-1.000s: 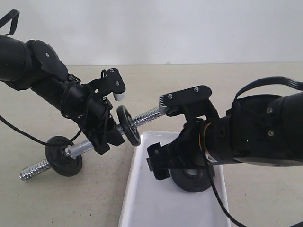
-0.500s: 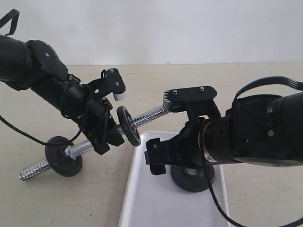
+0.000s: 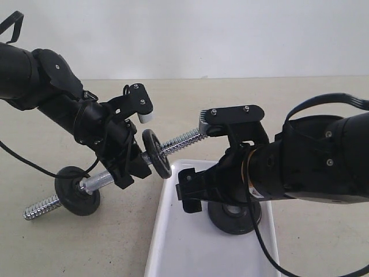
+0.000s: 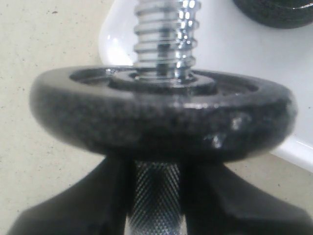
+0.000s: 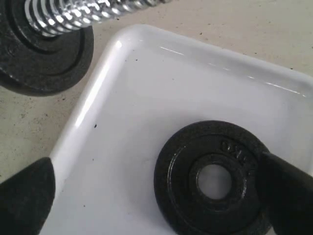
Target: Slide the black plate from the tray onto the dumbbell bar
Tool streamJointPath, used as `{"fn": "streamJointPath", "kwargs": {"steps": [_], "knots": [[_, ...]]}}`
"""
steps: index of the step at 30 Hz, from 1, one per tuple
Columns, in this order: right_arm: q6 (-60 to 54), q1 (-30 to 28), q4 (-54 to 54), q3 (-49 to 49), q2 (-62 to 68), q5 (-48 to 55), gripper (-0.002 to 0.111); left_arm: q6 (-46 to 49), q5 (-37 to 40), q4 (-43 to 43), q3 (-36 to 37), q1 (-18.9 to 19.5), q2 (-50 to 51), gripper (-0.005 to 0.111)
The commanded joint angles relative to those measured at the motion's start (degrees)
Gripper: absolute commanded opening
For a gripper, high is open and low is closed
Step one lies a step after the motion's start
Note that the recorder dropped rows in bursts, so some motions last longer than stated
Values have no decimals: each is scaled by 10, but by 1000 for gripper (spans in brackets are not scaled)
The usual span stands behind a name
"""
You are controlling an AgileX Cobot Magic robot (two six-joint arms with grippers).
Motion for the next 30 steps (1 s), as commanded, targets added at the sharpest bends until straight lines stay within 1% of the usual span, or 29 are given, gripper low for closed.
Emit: {"fn": "streamJointPath", "kwargs": {"steps": [1, 7, 11, 18, 23, 30], "knots": [[-1, -1, 0, -3, -7, -3, 105, -2, 3, -39, -10, -3, -25, 4], [17, -1, 0, -3, -7, 8, 105, -2, 3, -39, -10, -3, -25, 4], [15, -1, -4, -3, -7, 80, 105, -2, 3, -39, -10, -3, -25, 4], [3, -1, -35, -3, 1, 69, 105, -2, 3, -39, -10, -3, -25, 4], [1, -1, -24, -3, 61, 60, 105, -2, 3, -39, -10, -3, -25, 4], [1, -1, -53, -3, 64, 52, 105, -2, 3, -39, -10, -3, -25, 4]]}}
